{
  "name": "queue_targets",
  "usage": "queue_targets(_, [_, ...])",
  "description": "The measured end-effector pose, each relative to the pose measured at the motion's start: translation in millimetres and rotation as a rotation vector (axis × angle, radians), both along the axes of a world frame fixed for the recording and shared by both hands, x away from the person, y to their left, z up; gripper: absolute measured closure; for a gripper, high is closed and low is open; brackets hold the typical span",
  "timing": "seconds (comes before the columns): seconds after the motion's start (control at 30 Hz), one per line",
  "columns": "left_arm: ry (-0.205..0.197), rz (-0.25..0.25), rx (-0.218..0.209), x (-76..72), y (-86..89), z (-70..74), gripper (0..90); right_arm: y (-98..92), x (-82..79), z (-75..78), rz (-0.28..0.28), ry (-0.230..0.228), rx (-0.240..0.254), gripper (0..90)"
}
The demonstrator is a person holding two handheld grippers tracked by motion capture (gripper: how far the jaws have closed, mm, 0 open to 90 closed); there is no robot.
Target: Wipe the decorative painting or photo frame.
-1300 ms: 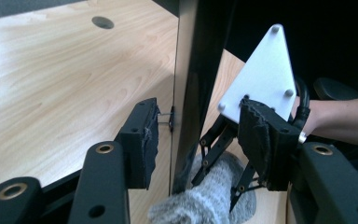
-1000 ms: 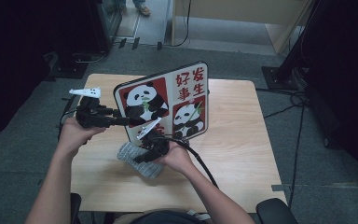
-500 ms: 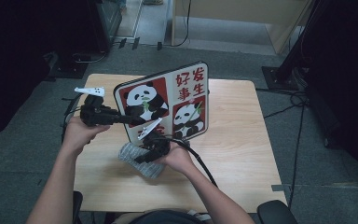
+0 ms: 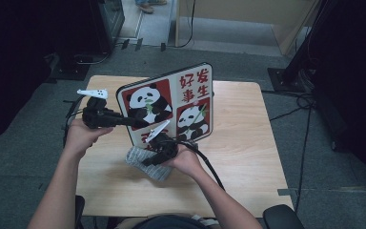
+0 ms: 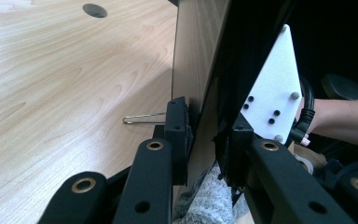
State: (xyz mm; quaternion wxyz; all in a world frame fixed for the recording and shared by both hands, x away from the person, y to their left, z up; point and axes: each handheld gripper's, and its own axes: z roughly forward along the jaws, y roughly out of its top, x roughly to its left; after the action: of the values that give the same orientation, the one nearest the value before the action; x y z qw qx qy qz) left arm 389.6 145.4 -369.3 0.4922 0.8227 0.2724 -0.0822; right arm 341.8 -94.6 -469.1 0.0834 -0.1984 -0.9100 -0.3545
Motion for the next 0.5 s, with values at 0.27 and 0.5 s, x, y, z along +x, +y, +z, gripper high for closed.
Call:
queue_targets(0.27, [0.005,0.001,0.003,0.0,0.2,0.1,76.8,-10.5,2.1,0.9,-0.003,-0.011,-0.024,68.4])
queue_targets(0.5, [0.001,0.002,0.005,-0.4,-0.3,0.5,76.8,-20.3,0.8,13.8,-0.005,-0.003,-0.026,69.4])
